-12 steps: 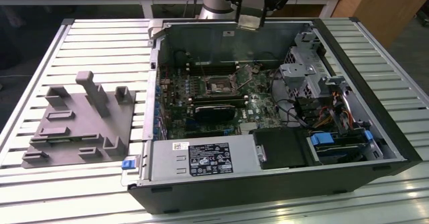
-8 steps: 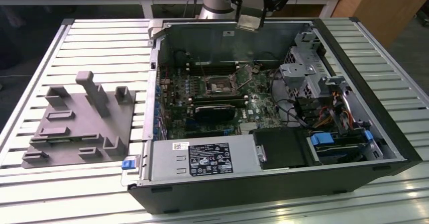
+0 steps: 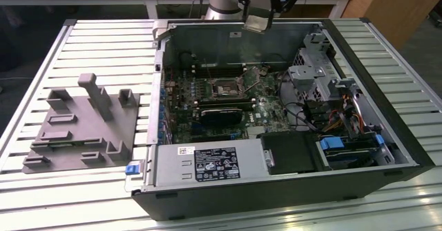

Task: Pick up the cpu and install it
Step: 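Place the cpu into insertion slot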

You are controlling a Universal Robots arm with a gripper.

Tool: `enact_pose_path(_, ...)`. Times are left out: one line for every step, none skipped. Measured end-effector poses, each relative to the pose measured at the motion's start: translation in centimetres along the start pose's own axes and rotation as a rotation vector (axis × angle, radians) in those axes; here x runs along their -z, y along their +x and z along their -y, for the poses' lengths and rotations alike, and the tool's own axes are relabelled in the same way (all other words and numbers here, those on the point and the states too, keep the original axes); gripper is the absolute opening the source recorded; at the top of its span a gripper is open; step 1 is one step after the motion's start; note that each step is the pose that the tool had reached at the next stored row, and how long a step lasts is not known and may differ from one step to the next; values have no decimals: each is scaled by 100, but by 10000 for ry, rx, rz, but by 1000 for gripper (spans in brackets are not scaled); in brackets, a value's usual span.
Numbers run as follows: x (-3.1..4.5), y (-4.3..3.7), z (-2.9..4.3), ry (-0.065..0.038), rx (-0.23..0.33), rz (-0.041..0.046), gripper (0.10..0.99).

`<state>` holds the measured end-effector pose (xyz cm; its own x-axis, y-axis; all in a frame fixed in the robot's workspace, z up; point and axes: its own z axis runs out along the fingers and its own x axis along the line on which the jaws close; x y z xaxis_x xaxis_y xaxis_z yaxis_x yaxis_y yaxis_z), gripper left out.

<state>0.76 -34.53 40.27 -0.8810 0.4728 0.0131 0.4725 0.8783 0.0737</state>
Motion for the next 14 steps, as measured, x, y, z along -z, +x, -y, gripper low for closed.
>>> enact_pose_path(0, 1, 0, -2, -107, 8, 533)
enact_pose_path(-1, 2, 1, -2, -214, 16, 533)
enact_pose_path(-1, 3, 2, -4, -320, 24, 533)
enact_pose_path(-2, 4, 2, -6, -433, 32, 533)
enact_pose_path(-2, 5, 3, -7, -536, 40, 533)
enact_pose_path(-3, 5, 3, -8, -645, 48, 533)
enact_pose_path(-3, 6, 3, -9, -748, 55, 533)
enact_pose_path(-4, 7, 4, -11, -863, 64, 533)
enact_pose_path(-4, 8, 5, -13, -968, 72, 533)
enact_pose_path(-5, 9, 5, -14, -1074, 79, 533)
enact_pose_path(-6, 9, 5, -15, -1182, 87, 533)
enact_pose_path(-6, 10, 6, -18, -1290, 95, 533)
enact_pose_path(-7, 11, 7, -19, -1399, 103, 533)
enact_pose_path(-8, 12, 7, -20, -1515, 112, 533)
